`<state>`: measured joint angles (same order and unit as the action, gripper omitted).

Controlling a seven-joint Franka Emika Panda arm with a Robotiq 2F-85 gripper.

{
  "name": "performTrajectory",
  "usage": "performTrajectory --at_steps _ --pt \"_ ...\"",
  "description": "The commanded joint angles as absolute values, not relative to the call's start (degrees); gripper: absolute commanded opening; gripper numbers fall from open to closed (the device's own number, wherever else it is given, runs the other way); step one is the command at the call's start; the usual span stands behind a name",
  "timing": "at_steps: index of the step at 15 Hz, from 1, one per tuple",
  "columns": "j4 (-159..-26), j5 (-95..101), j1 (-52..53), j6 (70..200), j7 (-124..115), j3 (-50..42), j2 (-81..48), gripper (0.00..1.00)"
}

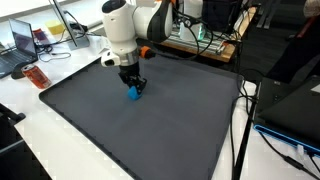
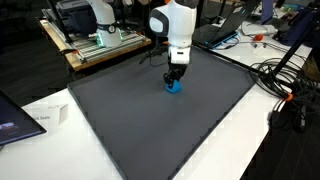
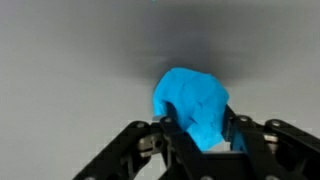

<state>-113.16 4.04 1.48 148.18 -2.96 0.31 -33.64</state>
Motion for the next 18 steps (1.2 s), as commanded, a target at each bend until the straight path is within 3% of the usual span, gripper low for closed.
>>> performTrajectory --at_steps 1,4,5,8,18 --pt "-112.6 2.0 0.7 146.3 -1.4 1.2 -33.8 0.12" --pt "-112.8 2.0 0.9 145.4 -1.8 1.1 -33.0 0.03" --pt "-113.0 1.9 1.0 145.1 -1.9 1.1 -32.7 0.07" --pt "-114.2 2.1 1.3 144.7 -2.6 0.9 -30.9 0.02" --pt "-121.6 1.2 1.2 144.9 -2.8 1.0 -20.0 0.03"
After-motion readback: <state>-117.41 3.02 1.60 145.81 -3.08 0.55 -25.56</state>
